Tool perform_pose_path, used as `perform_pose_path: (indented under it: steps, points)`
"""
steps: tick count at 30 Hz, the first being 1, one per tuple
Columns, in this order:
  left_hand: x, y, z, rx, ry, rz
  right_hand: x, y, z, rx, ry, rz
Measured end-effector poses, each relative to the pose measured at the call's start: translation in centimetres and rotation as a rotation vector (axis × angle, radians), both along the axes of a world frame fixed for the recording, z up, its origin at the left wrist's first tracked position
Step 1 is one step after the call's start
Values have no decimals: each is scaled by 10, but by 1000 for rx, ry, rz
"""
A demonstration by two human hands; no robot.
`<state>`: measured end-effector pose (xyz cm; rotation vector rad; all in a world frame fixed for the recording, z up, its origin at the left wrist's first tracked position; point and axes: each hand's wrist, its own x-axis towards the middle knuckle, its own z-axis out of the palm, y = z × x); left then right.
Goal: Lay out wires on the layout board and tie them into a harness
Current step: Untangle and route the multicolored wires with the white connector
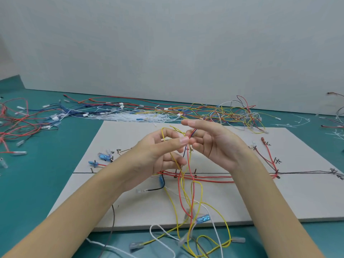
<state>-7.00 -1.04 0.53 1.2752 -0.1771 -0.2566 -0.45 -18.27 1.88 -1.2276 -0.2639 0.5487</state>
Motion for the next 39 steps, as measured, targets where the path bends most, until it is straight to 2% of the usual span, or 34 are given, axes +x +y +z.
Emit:
perform_pose_path:
  steps: [5,13,17,19,23,28,32,36,39]
  points:
    - [2,-1,-3,69,-59,95,0,2,0,38,12,20]
    - [5,4,-5,4,-124,146,-4,9,-4,-19,-83,97]
    - [7,5,-5,-58,-90,162,-2,7,-6,-72,-94,151]
    - [7,5,-3,-72,-71,173,0,7,-8,-130,-96,99]
    - [6,8,5,-67,-33,135,6,1,-10,-247,-140,-160]
    - [0,21,16,-70,111,14,19,-19,-3,-133,-3,-349]
    - [0,37,22,6,191,-48,23,-28,-1,-102,85,-359]
    - [0,47,23,34,213,-78,22,-30,1,-200,9,-289]
    - [0,46,23,-39,233,-126,21,-29,1,-233,-14,-238]
